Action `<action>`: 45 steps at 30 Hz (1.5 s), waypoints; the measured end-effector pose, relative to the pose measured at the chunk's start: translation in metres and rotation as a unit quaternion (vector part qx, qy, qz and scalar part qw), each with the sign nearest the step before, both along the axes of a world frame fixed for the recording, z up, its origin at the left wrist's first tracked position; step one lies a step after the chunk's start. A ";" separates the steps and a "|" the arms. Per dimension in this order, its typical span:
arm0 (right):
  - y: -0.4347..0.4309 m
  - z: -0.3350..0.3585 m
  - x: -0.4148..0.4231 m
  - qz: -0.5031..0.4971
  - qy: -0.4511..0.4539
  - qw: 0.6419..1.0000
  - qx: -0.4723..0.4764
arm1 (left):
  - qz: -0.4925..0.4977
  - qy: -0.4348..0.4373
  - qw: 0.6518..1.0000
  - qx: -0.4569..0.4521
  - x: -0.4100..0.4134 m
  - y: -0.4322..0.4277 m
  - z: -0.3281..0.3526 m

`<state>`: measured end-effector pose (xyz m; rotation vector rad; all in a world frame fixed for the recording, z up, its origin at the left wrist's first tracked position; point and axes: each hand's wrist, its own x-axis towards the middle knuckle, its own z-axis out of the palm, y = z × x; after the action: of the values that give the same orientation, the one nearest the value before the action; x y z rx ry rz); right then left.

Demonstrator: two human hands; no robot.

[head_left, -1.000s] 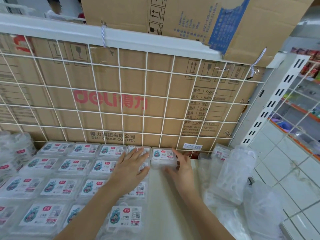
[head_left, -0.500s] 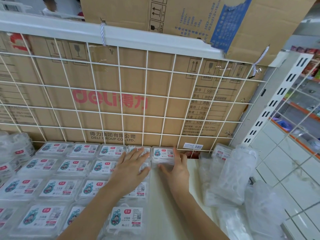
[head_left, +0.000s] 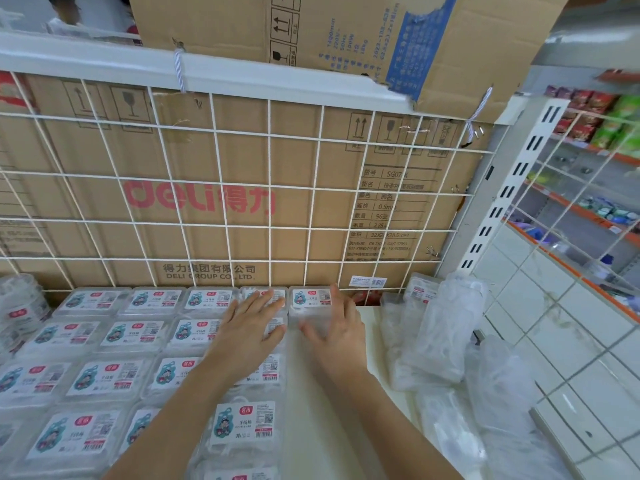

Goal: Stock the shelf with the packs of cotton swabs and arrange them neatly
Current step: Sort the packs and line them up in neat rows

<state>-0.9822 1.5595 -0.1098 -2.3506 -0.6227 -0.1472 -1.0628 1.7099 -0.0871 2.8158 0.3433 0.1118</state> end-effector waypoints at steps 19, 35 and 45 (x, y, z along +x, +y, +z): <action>-0.156 0.043 0.013 -0.099 -0.140 0.972 -0.160 | -0.023 -0.037 0.997 -0.059 0.003 0.007 0.008; -0.198 0.057 -0.024 -0.139 -0.007 0.976 0.168 | -0.253 -0.036 0.959 -0.124 0.051 -0.143 0.021; -0.199 0.060 -0.028 -0.134 0.004 0.980 0.151 | -0.256 -0.062 0.958 -0.113 0.070 -0.162 0.006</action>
<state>-1.0106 1.3607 -0.0496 -2.1267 -0.2554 -0.3292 -0.9933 1.5476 -0.0815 2.5573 -0.3814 0.1235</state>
